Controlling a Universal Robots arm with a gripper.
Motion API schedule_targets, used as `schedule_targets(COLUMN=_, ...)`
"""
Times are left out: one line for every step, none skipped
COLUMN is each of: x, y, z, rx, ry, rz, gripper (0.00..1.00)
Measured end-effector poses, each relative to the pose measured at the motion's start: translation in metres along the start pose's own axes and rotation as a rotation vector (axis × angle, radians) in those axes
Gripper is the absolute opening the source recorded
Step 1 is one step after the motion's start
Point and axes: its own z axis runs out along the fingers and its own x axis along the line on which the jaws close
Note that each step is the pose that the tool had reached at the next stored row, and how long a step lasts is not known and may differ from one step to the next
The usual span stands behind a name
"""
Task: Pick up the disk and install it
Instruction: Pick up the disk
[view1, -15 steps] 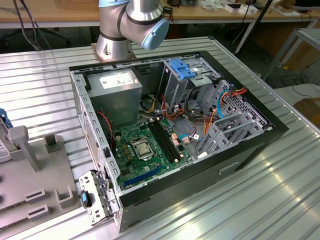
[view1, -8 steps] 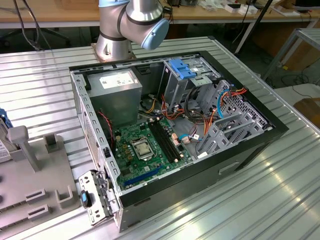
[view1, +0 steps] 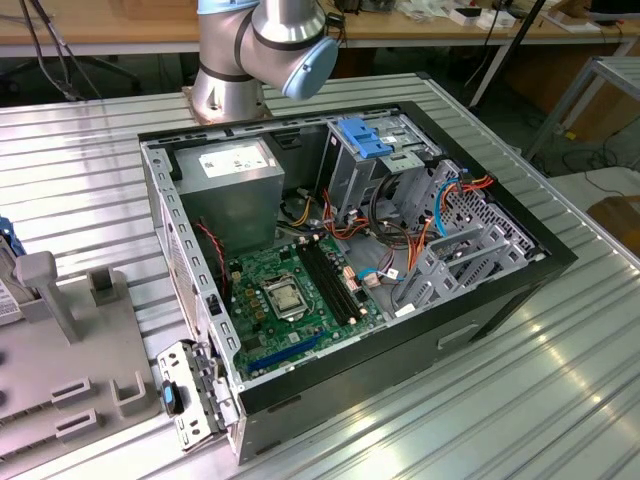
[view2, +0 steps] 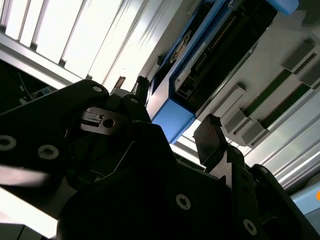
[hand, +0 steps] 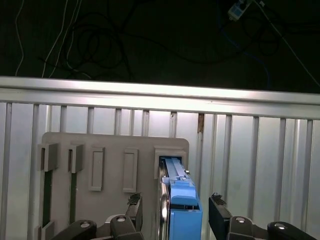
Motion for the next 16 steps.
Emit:
schedule_targets(x=0.0, y=0.0, z=0.0, rx=0.0001, ry=-0.0001, rz=0.0, gripper=0.64)
schedule_targets(x=0.0, y=0.0, z=0.0, rx=0.0, ry=0.0, rz=0.0, gripper=0.64)
schedule_targets(x=0.0, y=0.0, z=0.0, rx=0.0, ry=0.0, rz=0.0, gripper=0.62)
schedule_targets(x=0.0, y=0.0, z=0.0, rx=0.0, ry=0.0, rz=0.0, gripper=0.62)
schedule_targets(x=0.0, y=0.0, z=0.0001, rx=0.0001, ry=0.0, rz=0.0, gripper=0.62)
schedule_targets(x=0.0, y=0.0, z=0.0001, rx=0.0, ry=0.0, rz=0.0, gripper=0.55)
schedule_targets(x=0.0, y=0.0, z=0.0, rx=0.0, ry=0.0, rz=0.0, gripper=0.55)
schedule_targets(x=0.0, y=0.0, z=0.0001, rx=0.0, ry=0.0, rz=0.0, gripper=0.55)
schedule_targets(x=-0.0004, y=-0.0001, z=0.0003, rx=0.0005, ry=-0.0002, rz=0.0, gripper=0.55)
schedule_targets(x=-0.0009, y=-0.0001, z=0.0003, rx=0.0004, ry=-0.0001, rz=0.0, gripper=0.55)
schedule_targets(x=-0.0014, y=-0.0001, z=0.0001, rx=0.0001, ry=-0.0001, rz=0.0, gripper=0.55)
schedule_targets(x=-0.0016, y=-0.0001, z=0.0002, rx=0.0001, ry=0.0005, rz=0.0, gripper=0.55)
schedule_targets(x=-0.0017, y=-0.0001, z=0.0003, rx=0.0001, ry=0.0011, rz=0.0, gripper=0.55)
schedule_targets(x=-0.0017, y=-0.0001, z=0.0003, rx=0.0, ry=0.0013, rz=0.0, gripper=0.55)
schedule_targets(x=-0.0017, y=-0.0001, z=0.0003, rx=-0.0001, ry=0.0015, rz=0.0, gripper=0.55)
schedule_targets(x=-0.0017, y=-0.0001, z=0.0003, rx=-0.0001, ry=0.0016, rz=0.0, gripper=0.55)
